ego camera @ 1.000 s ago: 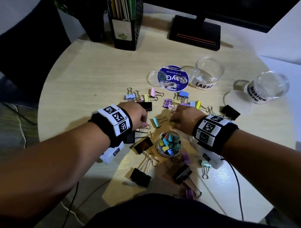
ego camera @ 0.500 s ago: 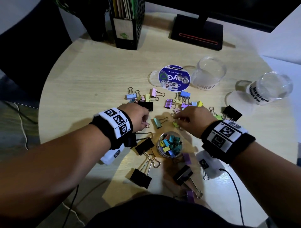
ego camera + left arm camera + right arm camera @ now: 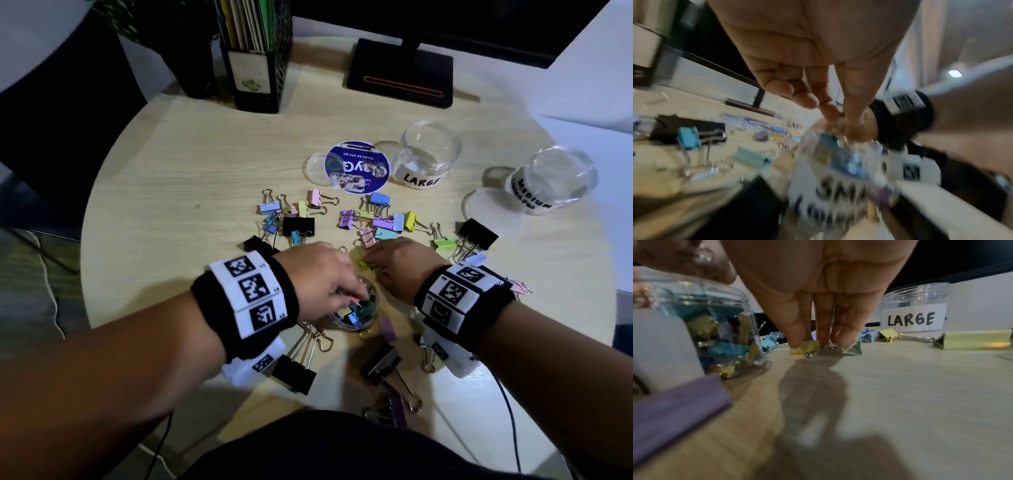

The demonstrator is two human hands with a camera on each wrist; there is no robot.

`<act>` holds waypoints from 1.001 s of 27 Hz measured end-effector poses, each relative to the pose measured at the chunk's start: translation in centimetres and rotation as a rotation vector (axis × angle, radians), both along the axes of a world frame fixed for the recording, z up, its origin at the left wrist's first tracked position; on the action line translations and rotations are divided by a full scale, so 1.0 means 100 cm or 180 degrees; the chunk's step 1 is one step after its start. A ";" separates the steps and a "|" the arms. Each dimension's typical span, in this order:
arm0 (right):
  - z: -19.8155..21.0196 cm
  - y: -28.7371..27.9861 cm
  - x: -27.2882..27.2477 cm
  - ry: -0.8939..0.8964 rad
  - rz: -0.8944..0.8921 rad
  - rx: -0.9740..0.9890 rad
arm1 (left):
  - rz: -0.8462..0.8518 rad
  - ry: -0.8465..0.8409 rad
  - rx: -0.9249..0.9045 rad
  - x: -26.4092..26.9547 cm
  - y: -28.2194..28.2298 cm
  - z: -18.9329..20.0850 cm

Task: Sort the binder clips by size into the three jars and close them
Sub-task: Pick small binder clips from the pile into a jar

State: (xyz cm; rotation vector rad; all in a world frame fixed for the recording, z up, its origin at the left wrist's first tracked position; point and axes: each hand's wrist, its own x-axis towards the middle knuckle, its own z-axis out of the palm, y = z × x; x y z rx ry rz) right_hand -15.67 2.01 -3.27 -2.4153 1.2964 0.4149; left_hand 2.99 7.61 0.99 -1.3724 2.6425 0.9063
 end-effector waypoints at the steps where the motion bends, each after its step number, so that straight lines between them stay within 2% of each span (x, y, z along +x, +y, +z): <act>1: 0.000 0.000 0.000 -0.0013 0.0018 -0.0008 | -0.0138 -0.0120 -0.0035 -0.004 0.002 -0.004; 3: 0.000 0.000 0.000 -0.0029 0.0018 0.0004 | -0.0075 -0.0223 -0.0095 -0.006 0.004 -0.014; 6: 0.005 0.006 -0.004 -0.0305 -0.0139 -0.0082 | 0.0203 -0.0057 -0.0177 -0.003 0.004 -0.019; 10: 0.022 0.034 -0.004 -0.1268 -0.0079 -0.0642 | 0.1296 0.0218 -0.0299 0.021 -0.010 -0.013; 12: 0.028 0.046 -0.002 -0.1452 0.0210 -0.0686 | 0.1732 -0.0124 -0.0297 0.044 -0.027 -0.014; 15: 0.032 0.050 0.007 -0.0925 0.0195 -0.0109 | 0.2085 -0.0748 -0.0273 0.077 -0.057 -0.017; 18: 0.033 0.048 0.010 -0.0450 -0.0057 0.0430 | 0.2060 -0.1107 -0.0101 0.091 -0.077 -0.021; 23: 0.039 0.041 0.024 -0.0319 0.0263 0.0644 | 0.1623 -0.1157 0.0111 0.086 -0.092 -0.023; 27: 0.047 0.003 0.034 -0.0492 0.0205 0.0231 | 0.1517 -0.1040 0.0312 0.080 -0.095 -0.020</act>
